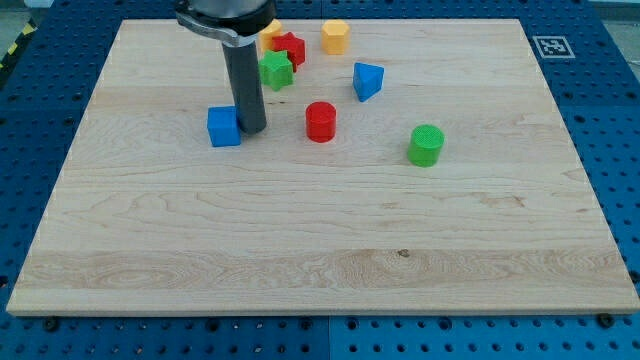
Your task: Push the green star a bit down
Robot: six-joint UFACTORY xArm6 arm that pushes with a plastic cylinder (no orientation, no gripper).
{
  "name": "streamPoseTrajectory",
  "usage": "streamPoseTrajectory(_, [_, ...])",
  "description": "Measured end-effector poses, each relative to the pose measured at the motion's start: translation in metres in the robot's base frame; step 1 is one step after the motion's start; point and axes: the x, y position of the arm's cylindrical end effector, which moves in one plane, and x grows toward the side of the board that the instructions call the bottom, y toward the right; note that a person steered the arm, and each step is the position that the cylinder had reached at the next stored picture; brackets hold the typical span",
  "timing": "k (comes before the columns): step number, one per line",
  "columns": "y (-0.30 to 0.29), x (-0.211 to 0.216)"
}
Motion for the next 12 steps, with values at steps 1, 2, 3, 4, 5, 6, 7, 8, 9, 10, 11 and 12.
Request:
streamPoseTrajectory(1, [0.000,0.001])
streamPoseTrajectory(2, [0.000,-0.021])
streamPoseTrajectory(3, [-0.013,-0.041])
streamPoseTrajectory(4, [-0.014,-0.057])
streamPoseTrajectory(5, [-0.005,-0.057])
streamPoseTrajectory(6, [0.051,-0.050])
streamPoseTrajectory(7, [0.097,-0.058])
streamPoseTrajectory(8, [0.116,-0.086])
streamPoseTrajectory(9, [0.116,-0.096])
streamPoseTrajectory(10, [0.104,-0.110])
streamPoseTrajectory(11, [0.087,-0.124])
streamPoseTrajectory(12, [0.071,-0.124])
